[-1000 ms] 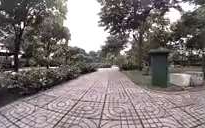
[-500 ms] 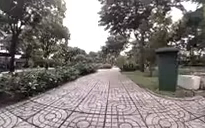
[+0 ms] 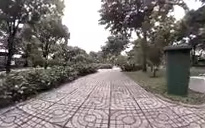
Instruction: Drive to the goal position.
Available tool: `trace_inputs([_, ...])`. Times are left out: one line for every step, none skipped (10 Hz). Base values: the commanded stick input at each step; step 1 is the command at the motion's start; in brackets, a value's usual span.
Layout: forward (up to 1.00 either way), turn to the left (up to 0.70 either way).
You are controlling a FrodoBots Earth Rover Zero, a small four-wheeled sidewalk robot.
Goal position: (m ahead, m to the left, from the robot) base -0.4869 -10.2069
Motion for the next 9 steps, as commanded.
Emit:
trace_inputs([0.00, 0.00])
trace_inputs([0.00, 0.00])
trace_inputs([0.00, 0.00])
trace_inputs([0.00, 0.00])
trace_inputs([-0.70, 0.00])
trace_inputs([-0.70, 0.00])
trace_inputs([-0.70, 0.00])
trace_inputs([-0.70, 0.00])
trace_inputs([-0.70, 0.00])
